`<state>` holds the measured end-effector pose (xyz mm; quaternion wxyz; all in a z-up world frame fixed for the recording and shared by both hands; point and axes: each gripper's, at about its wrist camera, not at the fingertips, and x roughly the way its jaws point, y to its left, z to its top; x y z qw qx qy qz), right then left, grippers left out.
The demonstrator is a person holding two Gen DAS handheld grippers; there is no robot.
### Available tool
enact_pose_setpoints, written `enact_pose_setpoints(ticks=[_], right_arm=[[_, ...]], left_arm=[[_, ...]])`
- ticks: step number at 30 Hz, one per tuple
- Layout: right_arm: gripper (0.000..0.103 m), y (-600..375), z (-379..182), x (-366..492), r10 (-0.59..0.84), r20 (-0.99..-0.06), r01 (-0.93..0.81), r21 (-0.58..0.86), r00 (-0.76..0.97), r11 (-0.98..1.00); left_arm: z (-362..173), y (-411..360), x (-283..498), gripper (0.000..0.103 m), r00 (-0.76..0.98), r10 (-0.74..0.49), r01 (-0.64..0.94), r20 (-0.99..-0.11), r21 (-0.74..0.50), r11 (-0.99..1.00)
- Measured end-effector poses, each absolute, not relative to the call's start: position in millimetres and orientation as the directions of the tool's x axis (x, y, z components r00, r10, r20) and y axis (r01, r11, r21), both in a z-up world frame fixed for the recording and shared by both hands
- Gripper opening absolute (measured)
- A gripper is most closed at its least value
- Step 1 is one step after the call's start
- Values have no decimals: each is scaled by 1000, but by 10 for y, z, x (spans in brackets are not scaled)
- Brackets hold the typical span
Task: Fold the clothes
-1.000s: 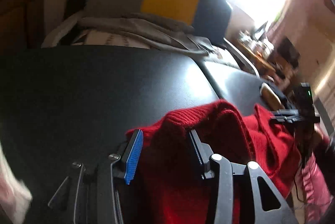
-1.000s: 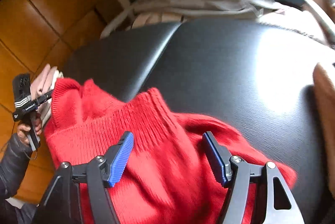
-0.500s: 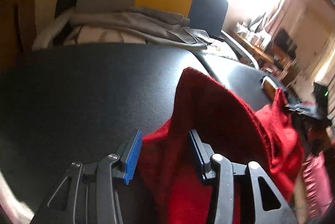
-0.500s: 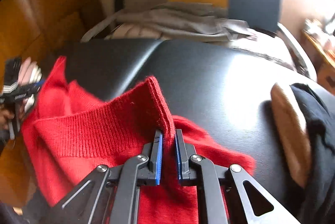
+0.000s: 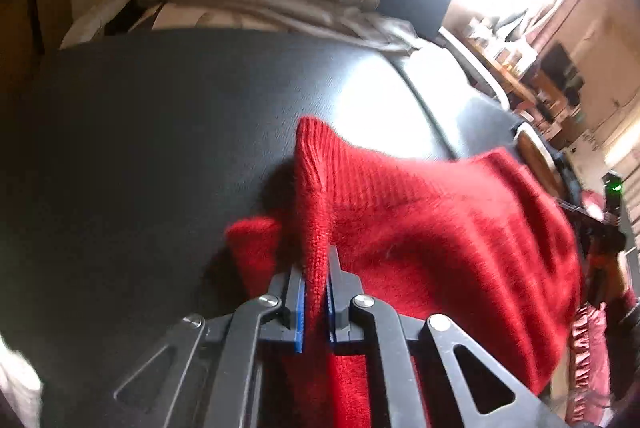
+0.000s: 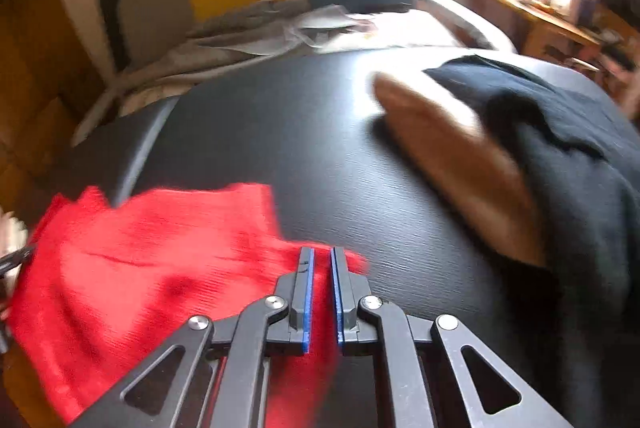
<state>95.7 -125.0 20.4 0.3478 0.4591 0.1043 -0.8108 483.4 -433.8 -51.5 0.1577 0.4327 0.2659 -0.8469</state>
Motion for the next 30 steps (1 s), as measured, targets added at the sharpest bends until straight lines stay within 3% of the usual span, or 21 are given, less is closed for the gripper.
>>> enact_pose_setpoints(ticks=[1, 3, 5, 7, 9, 14, 16, 17, 18, 19, 20, 22, 23, 25, 28, 30], right_arm=[[9, -1179, 164, 907, -472, -818, 642, 174, -328, -747], [11, -1026, 143, 847, -550, -788, 623, 289, -276, -727], [13, -920, 199, 896, -634, -745, 629, 394, -209, -670], [26, -869, 267, 1012, -690, -709, 659, 451, -144, -602], [52, -853, 286, 1119, -693, -713, 688, 451, -107, -569], [51, -916, 175, 1312, -647, -760, 733, 402, -67, -549], [39, -986, 186, 1474, -571, -811, 786, 266, -131, -558], [34, -1020, 192, 1554, -531, -831, 808, 195, -166, -556], [17, -1070, 249, 1667, -480, -847, 833, 87, -227, -546], [8, -1071, 279, 1748, -431, -856, 842, -11, -287, -539], [8, -1070, 307, 1829, -382, -856, 844, -108, -348, -526], [8, -1070, 365, 1989, -286, -835, 824, -298, -470, -482], [8, -1013, 271, 1984, -253, -845, 817, -312, -472, -484], [8, -905, 81, 1963, -201, -864, 808, -315, -461, -499], [13, -722, 126, 1895, -280, -854, 774, -199, -438, -601], [34, -610, 225, 1887, -330, -836, 755, -142, -438, -640]], left_arm=[[-513, -4323, 4845, 6, -582, -40, 500, -812, -319, -805], [-478, -4305, 4895, 21, -600, -43, 512, -799, -343, -787], [-442, -4287, 4945, 26, -618, -46, 524, -785, -366, -769], [-403, -4230, 5007, 31, -630, -57, 519, -775, -365, -773], [-389, -4144, 5078, 33, -623, -70, 518, -779, -344, -784], [-434, -3956, 5179, 40, -589, -132, 549, -798, -274, -790], [-477, -3902, 5143, 40, -533, -166, 578, -830, -214, -787], [-491, -3887, 5133, 34, -512, -169, 589, -842, -201, -783], [-476, -3882, 5144, 26, -507, -158, 591, -847, -208, -779], [-442, -3859, 5166, 22, -491, -170, 595, -854, -186, -782], [-423, -3824, 5190, 17, -472, -191, 595, -861, -151, -789], [-422, -3754, 5259, 16, -453, -210, 592, -866, -116, -798], [-405, -3726, 5322, 16, -462, -216, 595, -860, -121, -794], [-376, -3686, 5452, 21, -480, -225, 605, -848, -135, -784], [-361, -3713, 5686, 26, -528, -193, 621, -827, -221, -752], [-367, -3695, 5858, 31, -566, -167, 612, -807, -276, -741]])
